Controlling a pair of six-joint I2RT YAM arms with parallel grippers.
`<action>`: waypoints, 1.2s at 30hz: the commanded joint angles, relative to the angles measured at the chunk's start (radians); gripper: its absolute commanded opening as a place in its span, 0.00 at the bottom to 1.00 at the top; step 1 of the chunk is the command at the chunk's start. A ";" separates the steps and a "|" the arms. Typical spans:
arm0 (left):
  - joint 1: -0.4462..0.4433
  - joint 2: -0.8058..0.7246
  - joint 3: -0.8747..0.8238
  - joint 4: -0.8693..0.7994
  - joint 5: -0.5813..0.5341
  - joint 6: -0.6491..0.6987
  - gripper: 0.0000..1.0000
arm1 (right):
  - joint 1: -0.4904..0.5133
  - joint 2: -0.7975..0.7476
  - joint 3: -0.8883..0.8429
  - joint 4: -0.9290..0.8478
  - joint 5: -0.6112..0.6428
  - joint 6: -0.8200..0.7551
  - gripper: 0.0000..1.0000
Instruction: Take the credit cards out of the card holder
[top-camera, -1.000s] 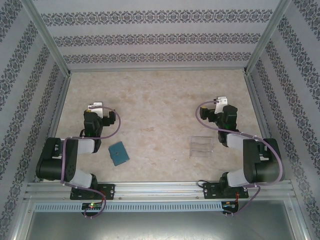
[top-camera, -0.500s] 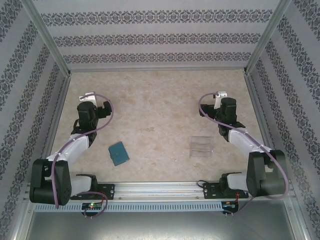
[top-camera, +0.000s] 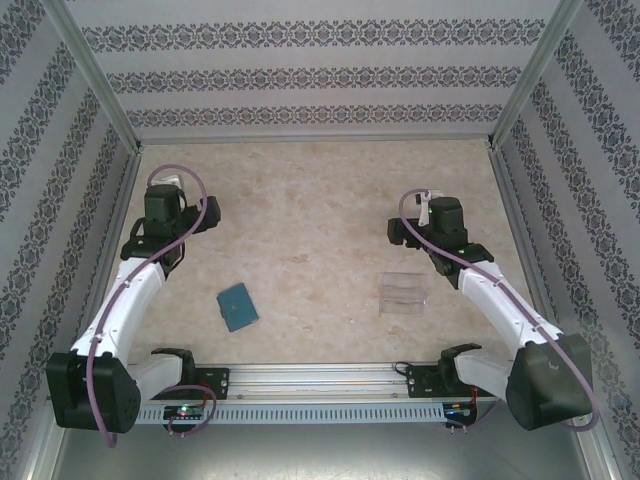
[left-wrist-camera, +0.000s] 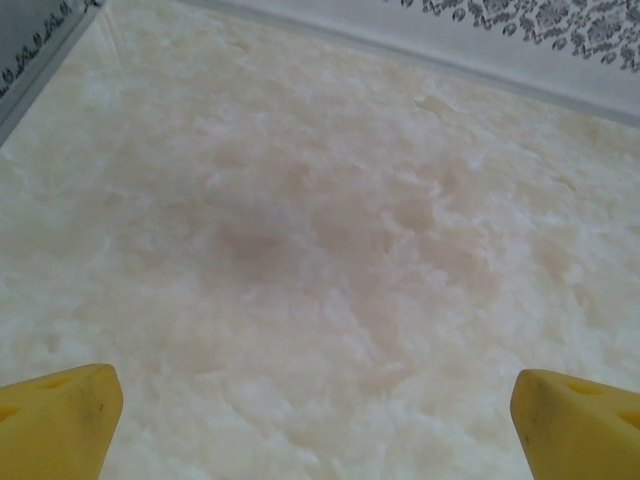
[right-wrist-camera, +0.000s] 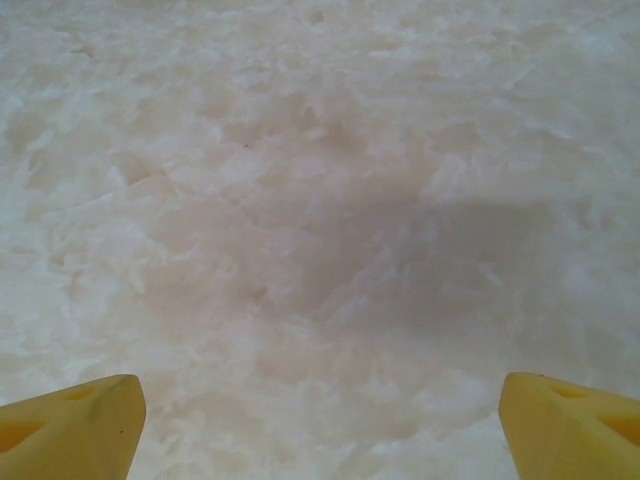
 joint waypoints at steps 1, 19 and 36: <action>0.001 0.003 0.080 -0.246 0.054 -0.034 1.00 | 0.016 -0.029 0.052 -0.148 0.032 0.077 0.90; 0.004 0.037 0.094 -0.403 0.099 0.082 1.00 | 0.112 0.126 0.316 -0.685 -0.008 0.247 0.62; 0.003 0.025 0.077 -0.401 0.074 0.114 1.00 | 0.272 0.301 0.364 -0.767 0.006 0.432 0.33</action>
